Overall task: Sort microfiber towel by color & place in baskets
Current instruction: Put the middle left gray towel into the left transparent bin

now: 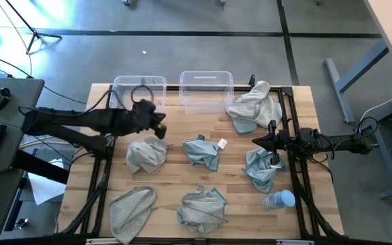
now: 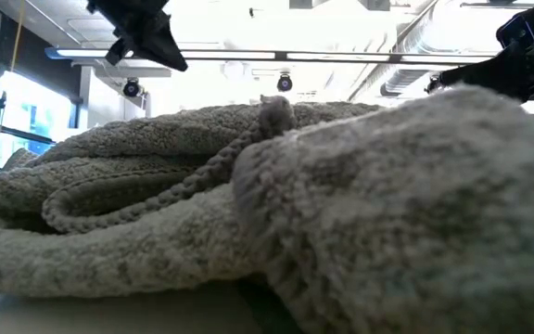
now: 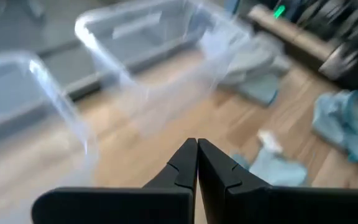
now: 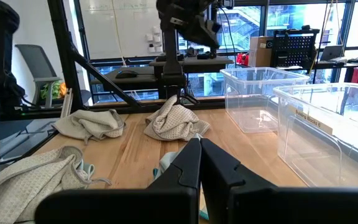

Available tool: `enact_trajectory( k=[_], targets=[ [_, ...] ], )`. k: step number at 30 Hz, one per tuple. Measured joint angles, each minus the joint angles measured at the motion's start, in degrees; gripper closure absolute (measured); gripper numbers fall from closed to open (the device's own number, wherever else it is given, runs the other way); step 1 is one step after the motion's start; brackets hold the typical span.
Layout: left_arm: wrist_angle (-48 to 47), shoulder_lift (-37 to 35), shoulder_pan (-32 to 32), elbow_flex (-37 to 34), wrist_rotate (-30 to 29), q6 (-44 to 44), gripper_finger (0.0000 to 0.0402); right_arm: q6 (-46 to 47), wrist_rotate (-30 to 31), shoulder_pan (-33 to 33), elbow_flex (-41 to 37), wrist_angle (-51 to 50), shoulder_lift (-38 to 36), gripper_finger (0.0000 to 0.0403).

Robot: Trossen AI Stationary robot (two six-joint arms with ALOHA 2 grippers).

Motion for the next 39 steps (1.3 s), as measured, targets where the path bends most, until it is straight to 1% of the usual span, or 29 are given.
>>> enact_trajectory(
  k=[3,6,9,11,14,16,18,26,31,35,39],
  targets=[
    [-13.17,4.37,-1.20,5.46,0.27,-11.15,0.0402,0.00,0.00,-0.01,-0.01,-0.02,0.00,0.0402],
    [-25.75,6.74,-2.04,8.20,2.84,-22.78,0.0402,0.00,0.02,0.00,0.01,-0.02,0.00,0.0402],
    [-32.86,7.17,-2.08,7.65,6.16,-30.03,0.0402,0.00,0.02,0.00,0.00,-0.01,0.00,0.0402],
    [-34.56,7.13,-2.08,6.29,8.04,-34.41,0.0401,0.00,0.00,0.01,0.00,-0.02,0.00,0.0402],
    [-35.94,7.14,-2.08,4.54,9.80,-37.77,0.0394,0.00,0.01,0.00,0.00,0.00,0.00,0.0402],
    [-35.64,7.06,-2.08,3.19,10.57,-39.04,0.0383,0.00,0.00,-0.01,0.00,0.00,0.00,0.0402],
    [-35.63,7.15,-2.08,1.82,12.66,-40.48,0.0368,0.00,0.01,0.00,0.00,0.00,0.00,0.0402],
    [-35.53,7.13,-2.06,-3.67,18.82,-42.24,0.0282,0.00,0.00,0.01,0.01,0.00,0.00,0.0402],
    [-34.79,7.13,-2.06,-7.21,20.90,-41.62,0.0227,0.00,0.01,0.00,0.01,0.00,0.00,0.0402],
    [-28.42,7.13,-1.99,-11.14,24.35,-39.34,0.0195,0.00,0.02,0.01,-0.01,0.00,0.00,0.0402],
    [-20.43,7.44,-1.88,-16.14,28.14,-37.66,0.0179,0.00,0.02,-0.01,0.01,0.00,0.00,0.0402]
  ],
)
